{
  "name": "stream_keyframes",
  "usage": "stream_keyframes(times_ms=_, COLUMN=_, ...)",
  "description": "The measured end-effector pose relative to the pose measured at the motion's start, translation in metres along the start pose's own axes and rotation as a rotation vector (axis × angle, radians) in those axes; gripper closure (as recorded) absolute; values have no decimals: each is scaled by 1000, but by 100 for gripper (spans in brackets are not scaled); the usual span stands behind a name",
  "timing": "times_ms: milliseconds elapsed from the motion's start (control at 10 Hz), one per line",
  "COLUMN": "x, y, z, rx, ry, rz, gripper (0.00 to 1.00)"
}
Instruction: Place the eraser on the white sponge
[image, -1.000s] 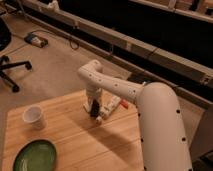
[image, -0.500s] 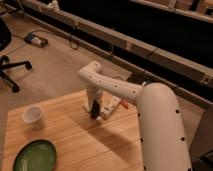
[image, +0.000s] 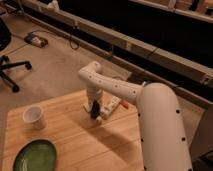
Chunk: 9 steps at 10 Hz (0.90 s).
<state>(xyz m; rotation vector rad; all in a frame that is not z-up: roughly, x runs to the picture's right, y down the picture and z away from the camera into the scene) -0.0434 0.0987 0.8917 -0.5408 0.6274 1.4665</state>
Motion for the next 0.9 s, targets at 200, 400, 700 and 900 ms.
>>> stream_keyframes(times_ms=200, x=-8, y=-1, z=-19, rx=-11, ry=-50, rz=0, gripper=26)
stream_keyframes(times_ms=400, x=-21, y=-1, z=-37, rx=-19, ry=-94, rz=4, gripper=20)
stream_keyframes(times_ms=700, x=-47, y=9, z=-43, rx=-18, ry=-114, rz=-14, gripper=20)
stream_keyframes(times_ms=900, x=-66, y=17, z=-37, rx=-12, ry=-101, rz=-32, gripper=21)
